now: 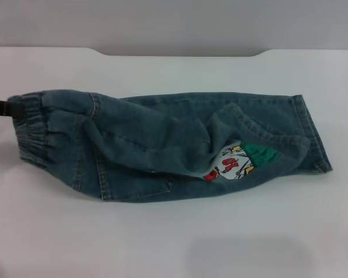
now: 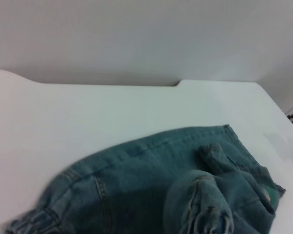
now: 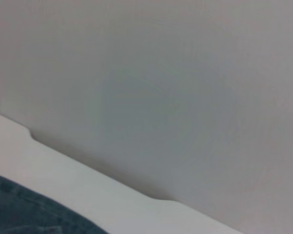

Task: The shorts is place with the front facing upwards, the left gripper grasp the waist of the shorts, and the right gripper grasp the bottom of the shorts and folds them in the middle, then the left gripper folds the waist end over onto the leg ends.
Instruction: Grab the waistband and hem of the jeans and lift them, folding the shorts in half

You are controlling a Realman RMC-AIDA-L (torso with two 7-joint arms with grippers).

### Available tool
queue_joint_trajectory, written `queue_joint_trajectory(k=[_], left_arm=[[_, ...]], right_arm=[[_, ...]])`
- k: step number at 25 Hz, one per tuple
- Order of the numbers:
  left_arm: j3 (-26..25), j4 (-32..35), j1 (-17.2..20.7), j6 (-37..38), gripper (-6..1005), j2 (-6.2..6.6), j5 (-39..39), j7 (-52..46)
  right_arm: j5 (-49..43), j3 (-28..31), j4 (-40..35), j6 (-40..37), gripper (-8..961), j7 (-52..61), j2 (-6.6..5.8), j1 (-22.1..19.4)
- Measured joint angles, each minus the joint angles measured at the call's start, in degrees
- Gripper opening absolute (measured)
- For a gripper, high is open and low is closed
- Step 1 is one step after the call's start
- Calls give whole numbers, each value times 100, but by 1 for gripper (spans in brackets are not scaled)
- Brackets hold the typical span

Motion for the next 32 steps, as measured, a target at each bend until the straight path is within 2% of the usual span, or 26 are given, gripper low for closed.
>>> queue_joint_trajectory(k=[7, 10, 12, 18, 25, 28, 32], left_arm=[[126, -45, -74, -29, 42, -105, -20, 8], [137, -49, -141, -42, 42, -134, -22, 9], [189, -54, -260, -63, 43, -201, -13, 10], [291, -57, -414, -80, 43, -333, -6, 11], [498, -57, -451, -104, 43, -422, 3, 11], [575, -57, -458, -105, 42, -473, 3, 9], [599, -57, -468, -93, 42, -498, 3, 6]], right_arm=[[11, -97, 607, 129, 83, -3, -43, 223], [11, -334, 884, 505, 104, 26, -59, 372], [13, -470, 1030, 801, 118, 126, -71, 478], [-76, -666, 1832, 1205, 160, 1018, -118, 1171], [-704, -986, 2182, 1355, 279, 1474, -144, 1654], [-992, -1055, 2270, 1296, 281, 1719, -228, 1866], [-1049, -1164, 2682, 1149, 283, 1773, -420, 2044]])
